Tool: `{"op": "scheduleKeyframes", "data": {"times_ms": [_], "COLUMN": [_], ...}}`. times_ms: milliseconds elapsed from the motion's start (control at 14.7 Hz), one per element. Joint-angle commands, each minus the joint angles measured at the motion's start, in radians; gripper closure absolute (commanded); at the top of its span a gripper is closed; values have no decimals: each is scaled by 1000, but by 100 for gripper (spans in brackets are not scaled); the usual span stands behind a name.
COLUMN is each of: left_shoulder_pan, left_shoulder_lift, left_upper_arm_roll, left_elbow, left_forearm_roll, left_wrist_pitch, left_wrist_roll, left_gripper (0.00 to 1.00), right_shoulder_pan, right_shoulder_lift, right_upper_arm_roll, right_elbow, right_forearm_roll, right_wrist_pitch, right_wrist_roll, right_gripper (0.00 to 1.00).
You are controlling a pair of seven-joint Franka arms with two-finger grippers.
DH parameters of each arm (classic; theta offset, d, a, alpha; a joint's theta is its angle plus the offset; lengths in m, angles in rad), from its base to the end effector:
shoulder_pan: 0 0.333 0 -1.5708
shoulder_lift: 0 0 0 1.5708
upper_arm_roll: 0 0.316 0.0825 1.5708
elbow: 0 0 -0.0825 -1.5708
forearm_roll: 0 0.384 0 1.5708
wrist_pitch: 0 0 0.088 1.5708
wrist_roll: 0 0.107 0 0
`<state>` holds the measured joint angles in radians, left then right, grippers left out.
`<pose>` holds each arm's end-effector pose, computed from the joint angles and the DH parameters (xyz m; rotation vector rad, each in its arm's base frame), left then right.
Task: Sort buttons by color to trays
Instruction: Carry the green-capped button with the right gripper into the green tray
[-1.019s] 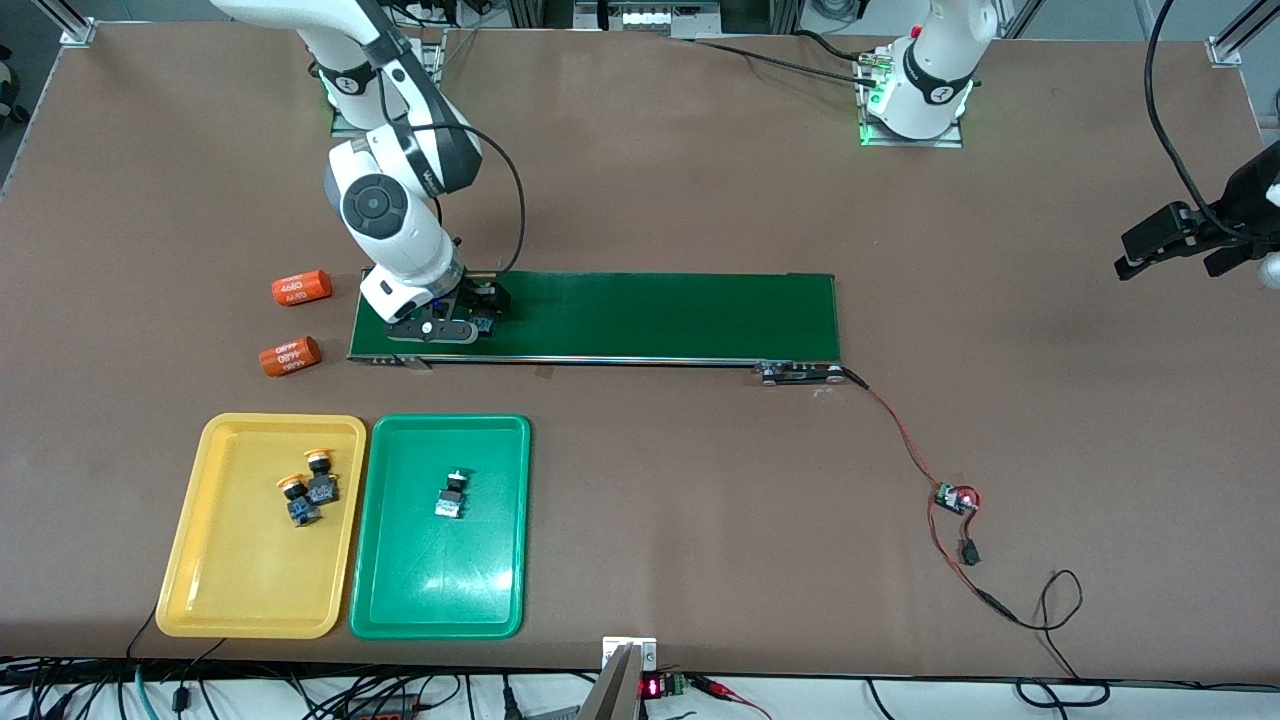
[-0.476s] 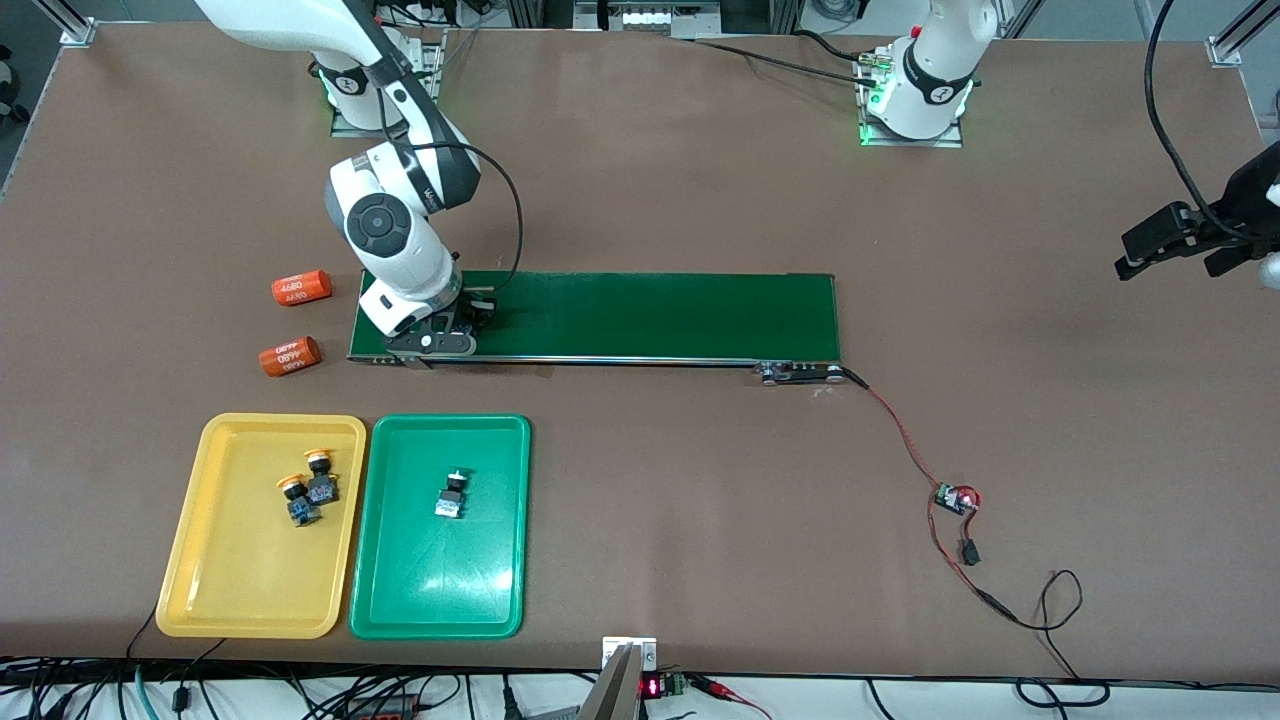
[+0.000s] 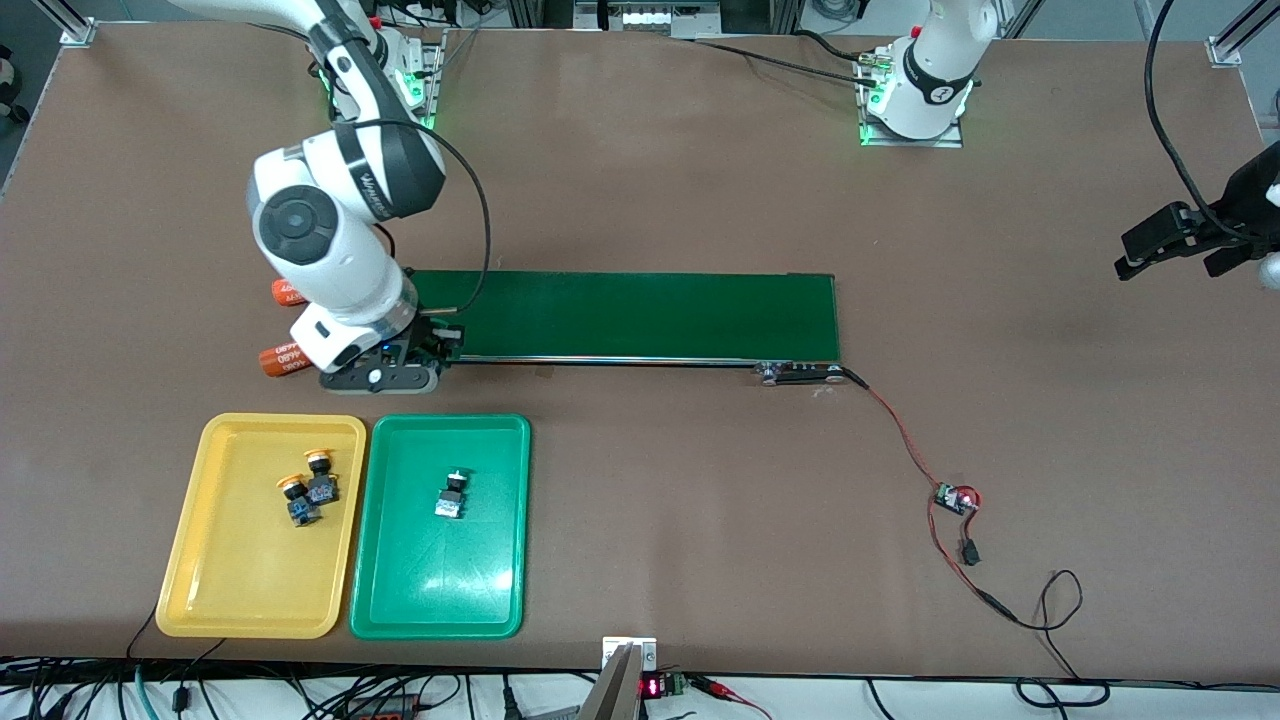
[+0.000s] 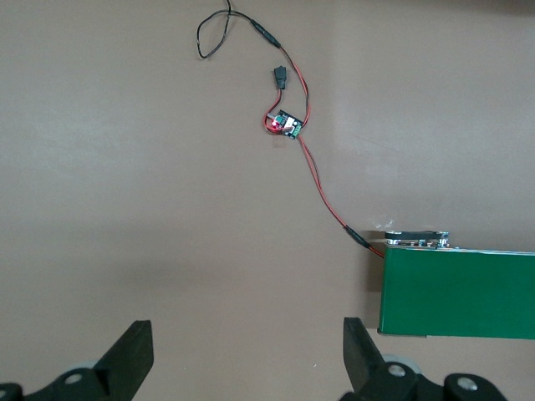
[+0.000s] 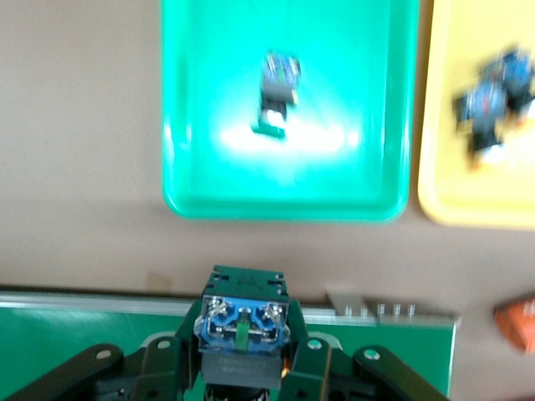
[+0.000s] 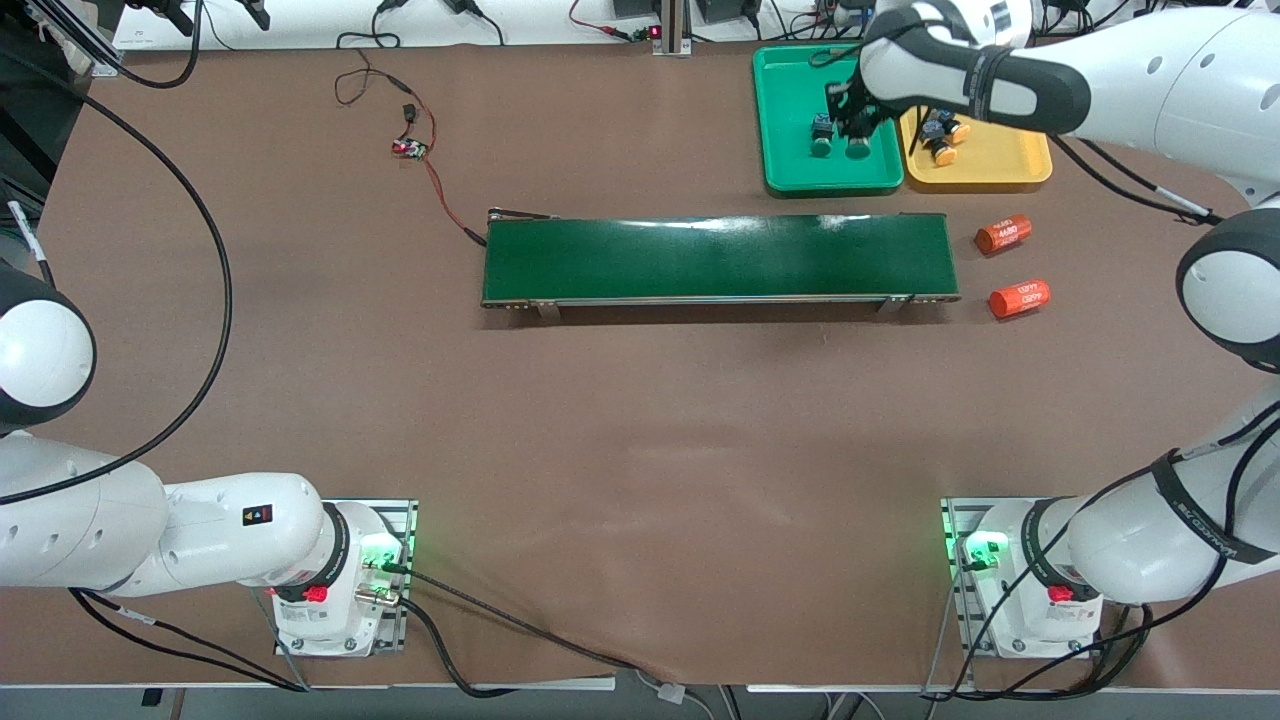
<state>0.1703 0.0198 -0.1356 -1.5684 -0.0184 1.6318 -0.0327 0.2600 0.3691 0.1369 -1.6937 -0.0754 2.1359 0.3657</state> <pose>0.5663 0.0186 0.6202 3.1180 0.1064 0.0683 0.6169 0.2454 0.3910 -3.1244 -0.0908 -0.1213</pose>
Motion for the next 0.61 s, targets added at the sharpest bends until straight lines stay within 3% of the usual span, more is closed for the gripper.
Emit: {"op": "scheduleKeyframes", "data": {"times_ms": [0,136,340,544], "left_shoulder_pan": [6,6,5,5], "left_shoulder_lift": [-17,-15,-15,-14], "left_upper_arm_roll": [-4,-4,-5,-4], "left_elbow": [-15,-15,-15,-15], "left_forearm_roll": [-3,-3,-3,-2], "left_wrist_pitch": [0,0,0,2], "left_wrist_roll": [20,20,20,20], "left_gripper": [0,0,0,0], "right_shoulder_pan": [1,4,4,-4], "right_shoulder_lift": [222,321,382,457], "right_upper_arm_roll": [7,7,6,-11], "right_elbow": [254,348,353,348], "right_forearm_roll": [3,-3,-12,-96], "right_wrist_pitch": [15,59,162,300], "right_wrist_roll": [-105,-142,-203,-205], "right_gripper": [86,86,86,85]}}
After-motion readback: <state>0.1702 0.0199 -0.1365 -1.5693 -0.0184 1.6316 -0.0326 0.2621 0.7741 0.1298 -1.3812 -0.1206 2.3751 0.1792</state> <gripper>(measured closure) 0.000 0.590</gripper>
